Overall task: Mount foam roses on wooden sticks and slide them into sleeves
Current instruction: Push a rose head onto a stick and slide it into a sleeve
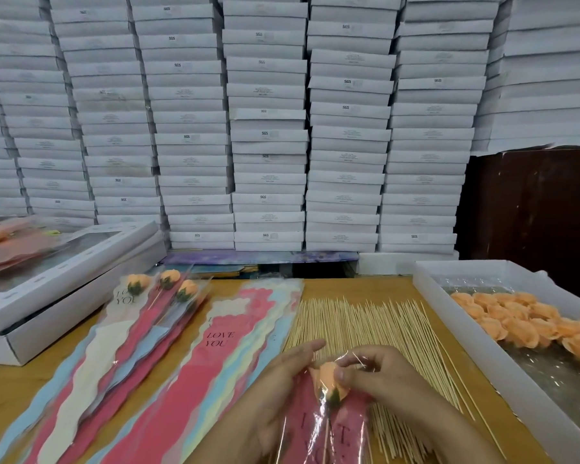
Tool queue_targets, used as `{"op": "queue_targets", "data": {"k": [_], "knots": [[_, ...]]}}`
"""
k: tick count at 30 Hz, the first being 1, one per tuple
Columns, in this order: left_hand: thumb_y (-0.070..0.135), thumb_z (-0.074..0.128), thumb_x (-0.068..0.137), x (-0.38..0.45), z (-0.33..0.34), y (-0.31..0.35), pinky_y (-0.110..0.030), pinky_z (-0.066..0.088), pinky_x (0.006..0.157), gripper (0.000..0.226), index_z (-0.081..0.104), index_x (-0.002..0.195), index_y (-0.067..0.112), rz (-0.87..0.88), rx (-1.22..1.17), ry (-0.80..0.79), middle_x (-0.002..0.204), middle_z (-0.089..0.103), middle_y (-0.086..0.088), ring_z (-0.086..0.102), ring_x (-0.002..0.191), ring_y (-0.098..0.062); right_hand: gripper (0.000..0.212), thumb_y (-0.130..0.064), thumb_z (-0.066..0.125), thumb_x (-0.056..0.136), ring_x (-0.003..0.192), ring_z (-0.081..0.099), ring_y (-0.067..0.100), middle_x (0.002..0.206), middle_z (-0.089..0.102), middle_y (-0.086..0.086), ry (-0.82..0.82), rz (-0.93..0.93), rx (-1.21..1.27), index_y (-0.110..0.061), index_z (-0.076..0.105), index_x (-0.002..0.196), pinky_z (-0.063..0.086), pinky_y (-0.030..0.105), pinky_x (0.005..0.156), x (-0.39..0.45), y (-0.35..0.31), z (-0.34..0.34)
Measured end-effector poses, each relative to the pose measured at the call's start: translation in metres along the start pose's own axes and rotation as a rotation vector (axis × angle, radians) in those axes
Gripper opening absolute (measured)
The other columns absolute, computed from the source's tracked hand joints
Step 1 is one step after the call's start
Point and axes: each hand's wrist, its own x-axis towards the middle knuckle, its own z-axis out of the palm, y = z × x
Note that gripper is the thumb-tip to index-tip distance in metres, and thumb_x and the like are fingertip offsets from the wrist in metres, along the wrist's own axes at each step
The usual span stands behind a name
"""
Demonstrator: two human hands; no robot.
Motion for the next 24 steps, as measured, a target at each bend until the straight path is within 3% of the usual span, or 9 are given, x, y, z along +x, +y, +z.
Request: {"op": "queue_targets", "data": {"k": [4,8,10,13,15,17,19,21,24], "knots": [[0.019,0.047,0.105,0.002,-0.003,-0.002,-0.049,0.054,0.097,0.03,0.066,0.126,0.011,0.014,0.022,-0.019,0.118,0.073,-0.015,0.07,0.108,-0.034,0.015,-0.025,0.072,0.089,0.101,0.071,0.02,0.112,0.074,0.001,-0.126,-0.037,-0.039,-0.015,0.079,0.096,0.057,0.036,0.087,-0.002,-0.003,0.001],[0.021,0.046,0.103,0.001,-0.002,-0.001,-0.042,0.058,0.085,0.031,0.063,0.127,0.011,0.034,0.021,-0.038,0.119,0.073,-0.011,0.071,0.109,-0.03,0.028,-0.045,0.071,0.086,0.109,0.061,-0.011,0.119,0.065,-0.032,-0.282,0.036,-0.056,-0.02,0.08,0.095,0.047,0.005,0.08,-0.007,-0.008,0.004],[0.023,0.045,0.103,-0.001,-0.001,0.001,-0.039,0.059,0.083,0.032,0.062,0.129,0.012,0.053,0.014,-0.053,0.119,0.074,-0.008,0.071,0.109,-0.027,0.031,-0.053,0.072,0.083,0.108,0.06,-0.013,0.116,0.063,-0.039,-0.291,0.037,-0.053,-0.028,0.079,0.1,0.048,0.007,0.082,-0.008,-0.009,0.005],[0.025,0.045,0.105,-0.002,0.001,0.004,-0.032,0.06,0.072,0.031,0.063,0.128,0.015,0.094,-0.018,-0.043,0.117,0.075,-0.005,0.073,0.103,-0.024,0.055,-0.065,0.078,0.064,0.104,0.068,0.001,0.124,0.065,-0.024,-0.126,-0.044,-0.008,-0.041,0.073,0.113,0.054,0.024,0.085,-0.003,-0.007,0.003],[0.028,0.046,0.104,-0.002,0.002,0.006,-0.032,0.06,0.075,0.031,0.06,0.129,0.018,0.134,-0.045,-0.04,0.12,0.073,-0.002,0.072,0.107,-0.022,0.076,-0.062,0.087,0.052,0.105,0.07,0.011,0.127,0.066,-0.012,-0.023,-0.065,0.135,-0.039,0.066,0.122,0.058,0.03,0.082,0.0,-0.005,0.0],[0.03,0.047,0.101,-0.002,0.002,0.006,-0.035,0.058,0.082,0.034,0.058,0.131,0.02,0.184,-0.111,-0.027,0.123,0.072,-0.001,0.07,0.112,-0.02,0.095,-0.055,0.093,0.044,0.101,0.072,0.02,0.122,0.07,-0.006,-0.036,-0.016,0.257,-0.033,0.057,0.129,0.059,0.03,0.079,0.002,-0.003,-0.002],[0.03,0.046,0.101,-0.001,0.002,0.007,-0.039,0.056,0.087,0.033,0.057,0.132,0.021,0.236,-0.158,-0.007,0.123,0.072,0.002,0.07,0.111,-0.016,0.095,-0.049,0.094,0.049,0.098,0.073,0.024,0.114,0.075,-0.003,-0.14,0.054,0.242,-0.033,0.051,0.132,0.059,0.031,0.078,0.0,-0.002,0.0],[0.03,0.046,0.102,-0.001,0.001,0.006,-0.043,0.055,0.09,0.032,0.058,0.131,0.023,0.275,-0.191,0.025,0.122,0.073,0.002,0.071,0.108,-0.015,0.082,-0.043,0.093,0.058,0.1,0.073,0.021,0.109,0.076,-0.003,-0.266,0.13,0.208,-0.036,0.049,0.128,0.059,0.028,0.078,-0.002,-0.001,0.006],[0.036,0.052,0.097,-0.004,-0.001,0.007,-0.047,0.054,0.092,0.033,0.064,0.127,0.028,0.242,-0.216,0.024,0.119,0.074,-0.007,0.073,0.105,-0.025,0.077,-0.024,0.092,0.068,0.111,0.069,0.028,0.119,0.073,0.008,-0.329,0.148,0.251,-0.023,0.051,0.133,0.056,0.037,0.094,0.001,0.005,0.012]]}}
